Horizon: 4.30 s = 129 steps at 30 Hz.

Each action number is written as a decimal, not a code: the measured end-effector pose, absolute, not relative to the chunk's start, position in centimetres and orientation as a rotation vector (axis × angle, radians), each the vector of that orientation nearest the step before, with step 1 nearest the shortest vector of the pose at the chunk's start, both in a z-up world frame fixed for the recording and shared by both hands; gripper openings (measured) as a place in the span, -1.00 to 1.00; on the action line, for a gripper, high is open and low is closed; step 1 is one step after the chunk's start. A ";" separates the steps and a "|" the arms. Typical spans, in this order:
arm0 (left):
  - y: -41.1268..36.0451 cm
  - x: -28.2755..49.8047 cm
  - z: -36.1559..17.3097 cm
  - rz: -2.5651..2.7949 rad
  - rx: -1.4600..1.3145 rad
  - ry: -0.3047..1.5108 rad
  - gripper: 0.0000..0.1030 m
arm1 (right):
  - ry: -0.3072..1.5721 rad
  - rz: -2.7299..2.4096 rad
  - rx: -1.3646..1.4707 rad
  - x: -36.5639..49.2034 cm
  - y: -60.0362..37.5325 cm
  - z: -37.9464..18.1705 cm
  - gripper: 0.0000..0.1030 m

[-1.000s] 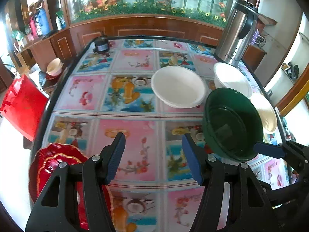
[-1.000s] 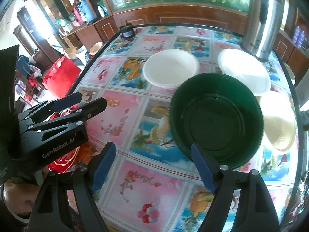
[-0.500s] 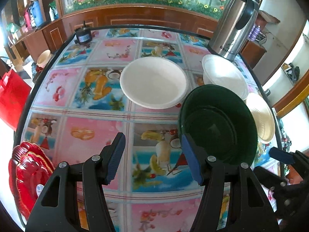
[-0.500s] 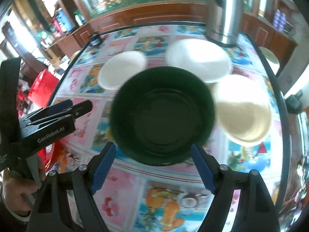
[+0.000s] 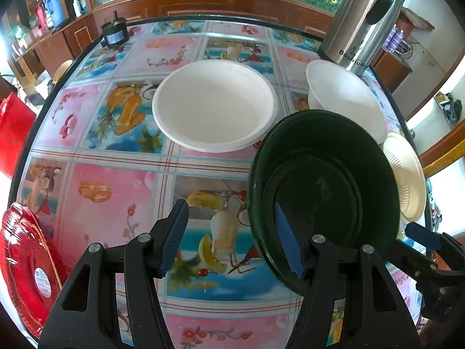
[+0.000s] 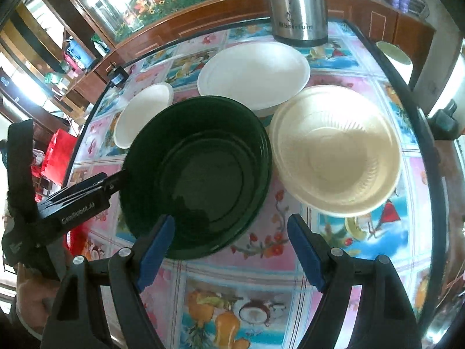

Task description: Organize plates and bowls

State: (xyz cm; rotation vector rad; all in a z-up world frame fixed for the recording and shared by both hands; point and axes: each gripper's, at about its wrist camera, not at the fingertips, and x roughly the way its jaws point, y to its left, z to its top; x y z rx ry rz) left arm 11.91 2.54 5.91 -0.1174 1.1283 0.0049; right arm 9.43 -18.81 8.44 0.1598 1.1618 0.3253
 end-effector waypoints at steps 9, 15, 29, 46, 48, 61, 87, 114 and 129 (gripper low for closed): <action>1.9 13.1 4.5 0.026 -0.116 1.170 0.19 | 1.175 0.334 0.140 11.7 -18.4 7.0 0.33; 1.0 13.8 3.8 -0.009 -0.114 1.188 0.19 | 1.171 0.335 0.090 13.0 -18.3 6.5 -0.13; 2.6 11.0 4.7 -0.054 -0.131 1.175 -0.38 | 1.143 0.338 -0.093 10.1 -15.8 7.4 -0.51; 9.7 6.4 8.9 0.016 -0.190 1.110 -0.38 | 1.057 0.405 -0.201 6.4 -8.9 11.5 -0.48; 11.1 5.8 9.6 0.035 -0.201 1.097 -0.38 | 1.049 0.420 -0.212 6.1 -7.8 11.8 -0.46; 20.1 1.6 12.3 0.169 -0.257 1.034 -0.38 | 0.993 0.542 -0.294 4.0 0.8 13.7 -0.46; 30.6 -5.2 8.8 0.355 -0.318 1.095 -0.37 | 1.044 0.741 -0.447 0.6 13.3 10.2 -0.43; 31.2 -6.4 9.4 0.405 -0.306 1.005 0.23 | 1.057 0.715 -0.440 -0.3 12.2 9.2 0.05; 23.4 -1.7 14.1 0.213 -0.255 0.938 0.29 | 0.920 0.437 -0.355 1.7 2.0 15.6 0.27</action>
